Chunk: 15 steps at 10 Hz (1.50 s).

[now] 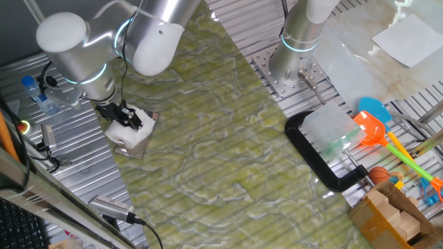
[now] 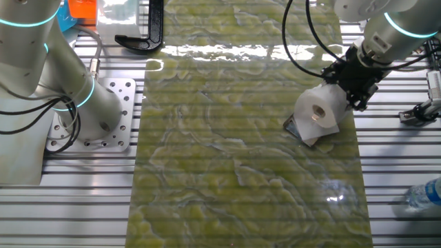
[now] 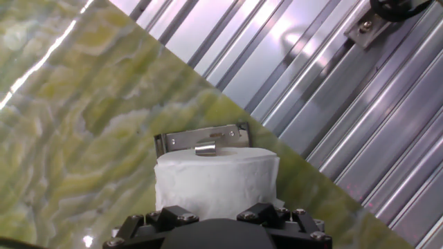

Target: Put the toilet paper on its holder

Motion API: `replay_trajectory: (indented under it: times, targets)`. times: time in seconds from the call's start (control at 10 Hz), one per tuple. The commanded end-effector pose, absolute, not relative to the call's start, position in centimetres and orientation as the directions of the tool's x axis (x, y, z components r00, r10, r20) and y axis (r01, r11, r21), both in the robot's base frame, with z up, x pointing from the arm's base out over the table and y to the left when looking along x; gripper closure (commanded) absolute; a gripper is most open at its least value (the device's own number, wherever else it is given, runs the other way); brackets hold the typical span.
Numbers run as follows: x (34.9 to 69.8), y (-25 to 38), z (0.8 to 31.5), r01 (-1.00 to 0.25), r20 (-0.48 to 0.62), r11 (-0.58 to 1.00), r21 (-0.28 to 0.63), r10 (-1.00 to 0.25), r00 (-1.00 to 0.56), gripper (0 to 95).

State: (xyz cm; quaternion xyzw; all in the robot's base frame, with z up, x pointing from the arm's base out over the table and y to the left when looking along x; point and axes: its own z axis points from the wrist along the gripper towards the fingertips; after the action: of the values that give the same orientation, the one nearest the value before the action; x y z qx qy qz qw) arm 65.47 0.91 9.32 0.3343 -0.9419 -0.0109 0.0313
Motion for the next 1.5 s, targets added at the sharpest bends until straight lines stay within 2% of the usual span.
replay_trajectory:
  times: [0.1,0.6,0.8,0.9,1.0,1.5]
  targets:
    - [65.57,0.94,9.15,-0.629,0.055,0.776,0.042,-0.631,-0.774,95.0]
    - [65.59,0.94,9.00,-0.652,0.056,0.758,0.039,-0.653,-0.756,95.0]
    - [65.59,0.94,9.00,-0.662,0.054,0.748,0.043,-0.663,-0.746,19.0]
    - [65.59,0.94,9.01,-0.666,0.052,0.744,0.046,-0.668,-0.743,19.0]
    - [65.59,0.95,9.03,-0.664,0.051,0.746,0.046,-0.666,-0.744,0.0]
    - [65.59,1.00,9.36,-0.664,0.049,0.746,0.048,-0.666,-0.744,0.0]
